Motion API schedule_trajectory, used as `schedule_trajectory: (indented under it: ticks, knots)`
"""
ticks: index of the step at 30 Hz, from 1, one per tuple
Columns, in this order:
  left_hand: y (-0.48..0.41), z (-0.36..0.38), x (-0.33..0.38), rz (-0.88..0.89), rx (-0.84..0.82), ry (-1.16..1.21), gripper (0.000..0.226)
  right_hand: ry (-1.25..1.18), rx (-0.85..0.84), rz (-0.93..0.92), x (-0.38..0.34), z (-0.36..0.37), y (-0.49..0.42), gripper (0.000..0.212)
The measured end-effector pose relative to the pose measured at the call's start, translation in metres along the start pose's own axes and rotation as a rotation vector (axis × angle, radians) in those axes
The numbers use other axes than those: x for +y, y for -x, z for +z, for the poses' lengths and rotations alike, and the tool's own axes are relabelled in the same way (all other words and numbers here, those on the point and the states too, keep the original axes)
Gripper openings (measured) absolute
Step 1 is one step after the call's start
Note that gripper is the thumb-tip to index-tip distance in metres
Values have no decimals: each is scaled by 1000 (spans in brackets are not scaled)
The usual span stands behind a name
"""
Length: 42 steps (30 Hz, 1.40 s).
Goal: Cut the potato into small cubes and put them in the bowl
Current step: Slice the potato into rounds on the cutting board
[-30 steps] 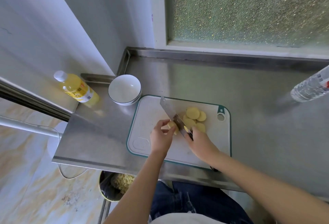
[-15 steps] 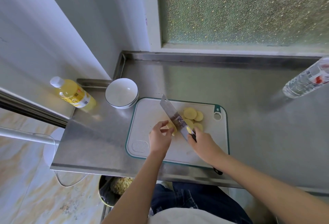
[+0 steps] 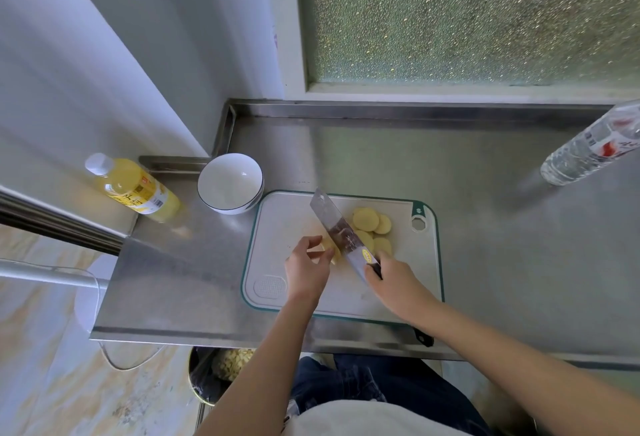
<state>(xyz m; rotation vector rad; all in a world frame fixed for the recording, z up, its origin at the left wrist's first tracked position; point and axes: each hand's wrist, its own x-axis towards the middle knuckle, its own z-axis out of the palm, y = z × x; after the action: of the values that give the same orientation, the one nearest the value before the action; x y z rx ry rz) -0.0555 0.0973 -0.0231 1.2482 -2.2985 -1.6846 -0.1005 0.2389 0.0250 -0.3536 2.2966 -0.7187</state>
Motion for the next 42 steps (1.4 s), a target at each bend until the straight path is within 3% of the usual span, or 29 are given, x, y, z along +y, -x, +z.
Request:
schedule_trajectory:
  ticks: [17,21,30,35,42]
  knots:
    - [-6,-5,2,7,-40,-36,22,57,-67,57,-26,-6,-9,35]
    - [-4,-5,3,8,-52,-30,20,70,-72,58,-38,-4,-20,18]
    - [-3,-5,1,48,-63,-17,27,91,-63,86,-49,-3,-33,28]
    - [-7,-5,8,34,-66,-49,24,48,-105,112,-49,-6,-34,18]
    - [-12,-12,10,-3,-99,-82,16,38,-183,124,-43,-16,-10,32]
